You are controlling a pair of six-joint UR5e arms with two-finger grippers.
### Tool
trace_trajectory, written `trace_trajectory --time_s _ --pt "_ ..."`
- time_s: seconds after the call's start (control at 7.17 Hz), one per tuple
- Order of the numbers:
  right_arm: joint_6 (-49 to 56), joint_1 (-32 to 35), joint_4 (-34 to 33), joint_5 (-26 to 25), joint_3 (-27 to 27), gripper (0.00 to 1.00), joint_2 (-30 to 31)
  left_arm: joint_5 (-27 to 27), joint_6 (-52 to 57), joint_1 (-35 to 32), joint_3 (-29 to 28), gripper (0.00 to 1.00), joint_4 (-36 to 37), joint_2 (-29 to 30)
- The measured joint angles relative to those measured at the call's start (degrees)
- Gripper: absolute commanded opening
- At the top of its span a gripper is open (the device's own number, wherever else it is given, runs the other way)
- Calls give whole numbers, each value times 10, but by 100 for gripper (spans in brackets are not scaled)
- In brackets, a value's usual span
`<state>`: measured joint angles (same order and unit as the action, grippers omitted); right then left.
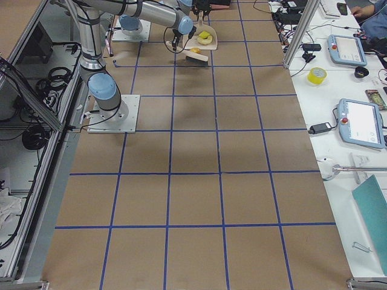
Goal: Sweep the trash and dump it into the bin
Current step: 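Sweep the yellow potato into the dustpan with the right-held brush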
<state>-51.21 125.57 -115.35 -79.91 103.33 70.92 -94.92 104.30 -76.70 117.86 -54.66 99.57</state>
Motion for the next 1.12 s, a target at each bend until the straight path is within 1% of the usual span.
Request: trace_trajectory --time_s 0.28,0.56,0.7,0.84,1.12 --pt "4 23 -4 15 -82 0 -56 0 -1 1 0 4 0 0" --pt "12 29 -13 35 -138 0 -89 1 -1 1 0 4 0 1" --pt "20 29 -17 50 -152 0 -95 1 -1 1 0 4 1 1" --pt "32 29 -10 50 -157 0 -96 2 0 3 0 4 1 2" --pt "58 28 28 15 -161 0 -88 11 2 11 -1 3 2 3"
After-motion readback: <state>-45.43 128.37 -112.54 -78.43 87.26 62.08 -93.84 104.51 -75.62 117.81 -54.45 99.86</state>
